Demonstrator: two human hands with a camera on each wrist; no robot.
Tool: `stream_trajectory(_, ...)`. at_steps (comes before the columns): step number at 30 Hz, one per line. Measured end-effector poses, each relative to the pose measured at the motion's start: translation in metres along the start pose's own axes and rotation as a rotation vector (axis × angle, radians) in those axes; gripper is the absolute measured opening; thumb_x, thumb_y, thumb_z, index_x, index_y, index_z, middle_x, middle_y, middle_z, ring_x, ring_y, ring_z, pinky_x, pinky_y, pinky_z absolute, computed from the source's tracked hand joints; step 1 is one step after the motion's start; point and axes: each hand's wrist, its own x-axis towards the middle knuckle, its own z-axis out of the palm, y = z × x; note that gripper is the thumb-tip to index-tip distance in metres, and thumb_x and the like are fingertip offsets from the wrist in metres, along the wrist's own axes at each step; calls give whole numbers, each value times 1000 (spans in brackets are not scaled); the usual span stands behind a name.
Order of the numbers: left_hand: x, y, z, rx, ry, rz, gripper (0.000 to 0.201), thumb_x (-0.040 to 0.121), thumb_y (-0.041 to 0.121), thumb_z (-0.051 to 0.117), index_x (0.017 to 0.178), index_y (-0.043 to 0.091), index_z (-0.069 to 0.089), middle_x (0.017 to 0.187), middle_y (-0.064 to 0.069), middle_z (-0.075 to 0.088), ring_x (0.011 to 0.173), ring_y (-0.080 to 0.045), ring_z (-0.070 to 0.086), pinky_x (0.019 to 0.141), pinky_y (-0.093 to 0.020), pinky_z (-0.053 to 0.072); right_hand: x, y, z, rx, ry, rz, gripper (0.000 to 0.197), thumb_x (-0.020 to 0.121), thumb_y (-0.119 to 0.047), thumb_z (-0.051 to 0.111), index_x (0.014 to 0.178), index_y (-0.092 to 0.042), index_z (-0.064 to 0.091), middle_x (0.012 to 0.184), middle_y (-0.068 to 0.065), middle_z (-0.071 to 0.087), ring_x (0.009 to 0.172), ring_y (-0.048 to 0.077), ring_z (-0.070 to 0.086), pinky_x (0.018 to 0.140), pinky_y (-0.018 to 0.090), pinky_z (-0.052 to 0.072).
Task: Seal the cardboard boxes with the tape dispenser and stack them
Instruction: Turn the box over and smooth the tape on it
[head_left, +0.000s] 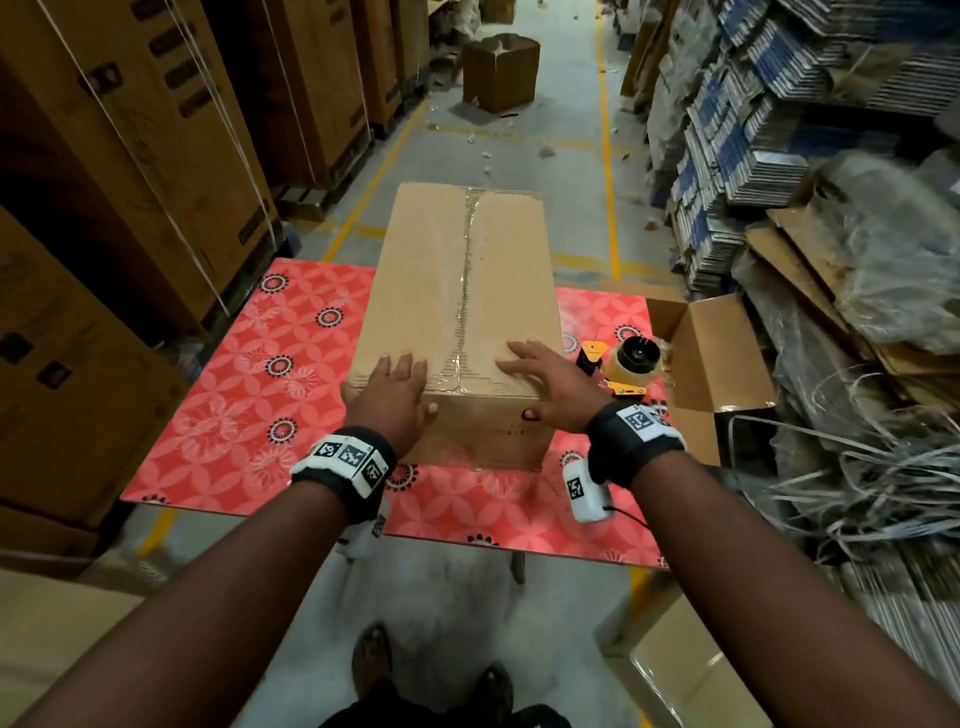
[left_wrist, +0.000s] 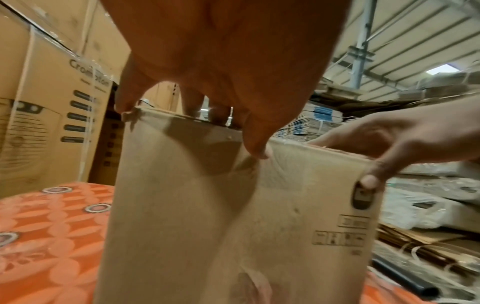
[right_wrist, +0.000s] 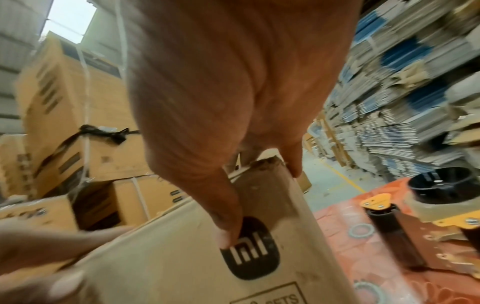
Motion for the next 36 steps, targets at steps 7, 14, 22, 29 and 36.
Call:
stream_trajectory(7,-7,19,2,2,63,15,64,92,49,51,146,23,29,157,4,26,146,-19,20,106,-76,9,-11,2,3,114,103,9,76,68,14,65,136,-20,59,158,2,36,150,21,23,119,27,21)
stream_trajectory(14,13,14,12,-8,42,50,89,85,53,60,152,19,12,162,0,11,148,-19,12,109,-72,11,-32,18,11,112,253,-20,72,73,-15,83,139,-14,55,153,5,42,141,23,35,118,35,26)
stream_trajectory(22,11,21,13,25,49,5,89,87,50,59,152,15,10,162,-2,9,149,-17,11,110,-71,10,-60,108,29,-33,317,372,64,76,-26,80,132,-12,52,127,11,55,119,28,52,100,41,47)
stream_trajectory(29,12,22,15,45,47,-3,87,89,44,59,153,15,7,163,-3,7,149,-19,10,110,-70,11,-51,168,52,-144,225,680,49,75,-28,73,119,-14,57,114,17,60,106,37,59,83,42,52)
stream_trajectory(36,12,23,14,85,30,-7,82,91,39,56,154,15,9,163,-3,6,150,-19,8,111,-69,12,-31,182,45,-148,262,839,26,94,-13,62,116,1,61,126,24,49,112,41,55,92,45,48)
